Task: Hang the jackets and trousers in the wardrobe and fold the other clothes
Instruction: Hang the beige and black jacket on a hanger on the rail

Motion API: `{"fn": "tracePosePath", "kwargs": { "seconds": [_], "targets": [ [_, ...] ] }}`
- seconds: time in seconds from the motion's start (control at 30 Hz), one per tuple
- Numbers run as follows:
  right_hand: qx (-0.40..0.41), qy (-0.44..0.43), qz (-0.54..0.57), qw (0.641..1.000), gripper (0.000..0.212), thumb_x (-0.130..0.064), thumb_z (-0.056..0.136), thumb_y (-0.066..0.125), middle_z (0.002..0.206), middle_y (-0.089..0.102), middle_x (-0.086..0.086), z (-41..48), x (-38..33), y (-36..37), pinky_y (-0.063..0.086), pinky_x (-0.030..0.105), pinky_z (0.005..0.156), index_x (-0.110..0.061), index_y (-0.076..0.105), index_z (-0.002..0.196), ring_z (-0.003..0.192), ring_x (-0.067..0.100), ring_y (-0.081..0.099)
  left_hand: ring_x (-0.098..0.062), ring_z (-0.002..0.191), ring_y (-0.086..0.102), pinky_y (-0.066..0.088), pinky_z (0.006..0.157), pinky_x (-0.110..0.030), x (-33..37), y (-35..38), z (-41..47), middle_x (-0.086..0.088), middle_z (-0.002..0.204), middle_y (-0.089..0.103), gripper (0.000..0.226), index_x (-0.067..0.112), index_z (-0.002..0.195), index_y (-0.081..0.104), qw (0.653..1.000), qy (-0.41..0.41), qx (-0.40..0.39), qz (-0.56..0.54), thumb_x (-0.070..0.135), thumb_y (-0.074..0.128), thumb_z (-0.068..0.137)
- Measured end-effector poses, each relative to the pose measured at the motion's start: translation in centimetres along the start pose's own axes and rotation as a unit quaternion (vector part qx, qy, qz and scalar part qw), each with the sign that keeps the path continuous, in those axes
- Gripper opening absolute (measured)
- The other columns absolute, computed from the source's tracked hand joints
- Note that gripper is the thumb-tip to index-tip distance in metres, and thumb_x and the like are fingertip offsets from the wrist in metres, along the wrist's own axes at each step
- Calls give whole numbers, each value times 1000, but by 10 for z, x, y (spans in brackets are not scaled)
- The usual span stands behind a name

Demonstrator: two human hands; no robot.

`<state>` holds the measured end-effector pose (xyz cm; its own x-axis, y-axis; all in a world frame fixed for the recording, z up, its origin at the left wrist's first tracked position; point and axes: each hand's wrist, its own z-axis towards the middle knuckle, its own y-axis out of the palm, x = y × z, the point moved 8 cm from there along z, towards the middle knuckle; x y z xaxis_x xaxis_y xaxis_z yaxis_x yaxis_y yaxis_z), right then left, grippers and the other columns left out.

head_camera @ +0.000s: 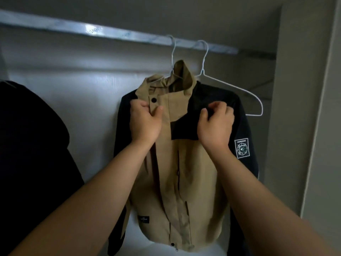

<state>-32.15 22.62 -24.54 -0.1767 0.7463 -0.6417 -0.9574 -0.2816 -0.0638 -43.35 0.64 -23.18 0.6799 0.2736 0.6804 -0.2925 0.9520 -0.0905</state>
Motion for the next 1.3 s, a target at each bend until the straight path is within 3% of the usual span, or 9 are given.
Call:
{"fn": "tracePosePath", "kwargs": {
  "seconds": [0.1,0.2,0.37,0.53,0.63,0.8,1.07,1.23,1.3],
  "targets": [
    [73,-6,-104,992,38,-21,90,60,137,45,14,16,-8,-21,31,50,103,-15,53,127,128,38,41,-24,109,55,49,92,-37,52,-18,-7,-5,122,47,51,15,114,49,968,174,139,120,38,78,80],
    [70,3,-141,988,50,-18,92,57,152,34,15,31,-2,-26,20,54,113,-16,45,140,143,34,28,-23,115,52,43,100,-40,95,11,-4,-1,121,53,53,19,116,53,939,274,56,198,57,68,82],
    [-6,52,-141,989,52,-36,101,48,148,43,15,44,26,-21,24,59,110,-22,31,148,134,38,44,-30,101,65,54,78,-41,105,67,32,-4,112,65,84,16,128,49,944,99,-129,287,84,48,80],
    [-53,3,-95,994,33,-31,106,35,129,53,7,43,39,-25,48,50,85,-36,35,138,95,37,60,-22,71,53,40,59,-31,114,94,48,-7,98,64,31,17,78,54,918,101,-171,344,38,52,99],
    [-57,-3,-99,993,32,-28,107,32,126,56,5,47,46,-25,48,43,73,-36,40,137,91,35,61,-30,85,61,48,69,-35,128,101,63,-8,96,61,24,14,73,51,935,121,-192,273,20,50,97],
    [-79,-22,-80,993,34,-27,108,34,126,61,5,51,53,-26,52,46,84,-31,47,139,106,31,61,-19,78,58,41,69,-33,139,111,68,-2,84,61,33,12,86,60,957,168,-207,115,37,50,103],
    [-96,-22,-63,993,31,-31,109,33,111,69,3,66,70,-39,47,37,81,-28,56,129,97,25,61,-27,90,60,49,83,-40,109,123,91,-8,95,63,46,13,92,61,929,168,-238,228,45,32,107],
    [-133,8,-76,988,31,-35,109,33,81,59,-10,85,85,-43,38,24,61,-26,52,86,73,5,53,-27,90,58,46,81,-38,103,122,98,-10,99,62,47,15,97,59,938,170,-231,194,45,26,109],
    [-111,41,-71,990,37,-34,108,34,76,56,-6,92,93,-47,36,24,59,-21,46,76,71,11,52,-28,95,58,46,84,-39,106,120,100,-11,104,61,47,12,108,59,940,174,-234,180,44,25,109]
  ]
}}
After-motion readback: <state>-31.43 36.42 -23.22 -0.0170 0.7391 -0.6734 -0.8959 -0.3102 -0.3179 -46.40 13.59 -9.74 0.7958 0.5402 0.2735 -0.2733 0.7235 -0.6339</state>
